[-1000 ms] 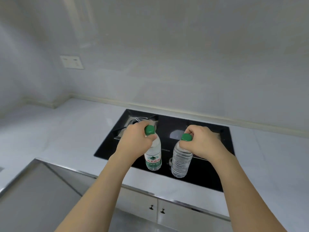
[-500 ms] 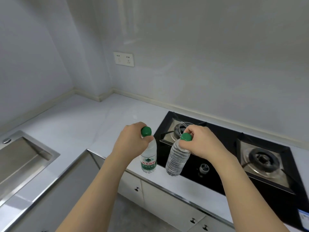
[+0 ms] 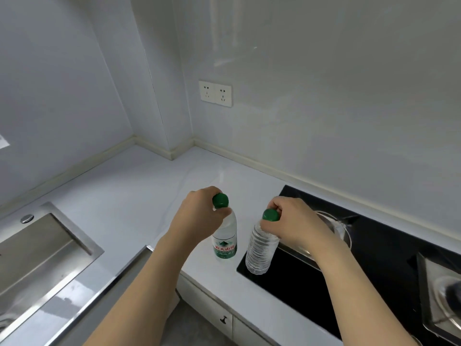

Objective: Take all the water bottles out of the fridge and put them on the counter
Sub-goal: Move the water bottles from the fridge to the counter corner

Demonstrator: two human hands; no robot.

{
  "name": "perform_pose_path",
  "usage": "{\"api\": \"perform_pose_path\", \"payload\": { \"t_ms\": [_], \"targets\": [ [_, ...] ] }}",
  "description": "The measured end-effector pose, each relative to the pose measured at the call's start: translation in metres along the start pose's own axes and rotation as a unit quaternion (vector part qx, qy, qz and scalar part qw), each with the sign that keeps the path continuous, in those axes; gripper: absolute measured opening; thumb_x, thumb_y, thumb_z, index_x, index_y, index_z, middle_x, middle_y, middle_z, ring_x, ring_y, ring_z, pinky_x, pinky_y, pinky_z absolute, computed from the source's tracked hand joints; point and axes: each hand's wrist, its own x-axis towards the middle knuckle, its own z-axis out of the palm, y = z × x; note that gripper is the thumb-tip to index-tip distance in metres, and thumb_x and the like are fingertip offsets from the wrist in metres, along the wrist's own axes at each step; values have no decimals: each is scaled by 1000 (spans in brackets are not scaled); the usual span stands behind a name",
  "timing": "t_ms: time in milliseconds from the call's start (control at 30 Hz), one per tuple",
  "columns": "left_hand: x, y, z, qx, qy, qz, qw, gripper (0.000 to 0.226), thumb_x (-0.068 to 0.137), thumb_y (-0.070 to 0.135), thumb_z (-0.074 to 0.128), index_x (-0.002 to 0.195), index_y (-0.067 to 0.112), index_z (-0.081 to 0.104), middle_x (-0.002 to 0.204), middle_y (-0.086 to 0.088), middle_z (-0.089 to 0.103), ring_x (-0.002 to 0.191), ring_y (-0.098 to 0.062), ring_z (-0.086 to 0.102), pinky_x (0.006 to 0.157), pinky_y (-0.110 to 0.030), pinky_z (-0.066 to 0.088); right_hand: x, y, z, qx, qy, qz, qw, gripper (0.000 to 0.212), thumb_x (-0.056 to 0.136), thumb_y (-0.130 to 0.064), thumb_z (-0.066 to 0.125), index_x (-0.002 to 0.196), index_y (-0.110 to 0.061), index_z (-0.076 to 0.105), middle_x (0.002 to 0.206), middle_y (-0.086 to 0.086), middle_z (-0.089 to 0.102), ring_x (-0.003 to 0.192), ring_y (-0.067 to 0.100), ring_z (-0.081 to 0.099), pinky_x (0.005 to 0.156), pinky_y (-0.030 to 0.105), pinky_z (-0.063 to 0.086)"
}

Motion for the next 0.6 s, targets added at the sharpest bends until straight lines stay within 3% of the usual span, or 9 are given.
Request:
{"api": "perform_pose_path", "payload": {
  "t_ms": [233,600],
  "targets": [
    [72,-18,-3,15,8,-17,1000,16,83,28,69,96,23,61,90,3,65,89,-20,62,76,-42,55,84,0,-3,12,-10,-26,1000,17,76,-35,69,85,-25,59,78,-7,62,69,12,58,60,28,48],
    [153,-77,-27,9,19,-36,999,16,83,27,70,98,25,62,92,5,67,91,-18,63,78,-37,54,183,-28,21,17,-36,-9,999,16,76,-33,70,86,-26,60,80,-9,62,67,10,56,56,23,45]
  ]
}}
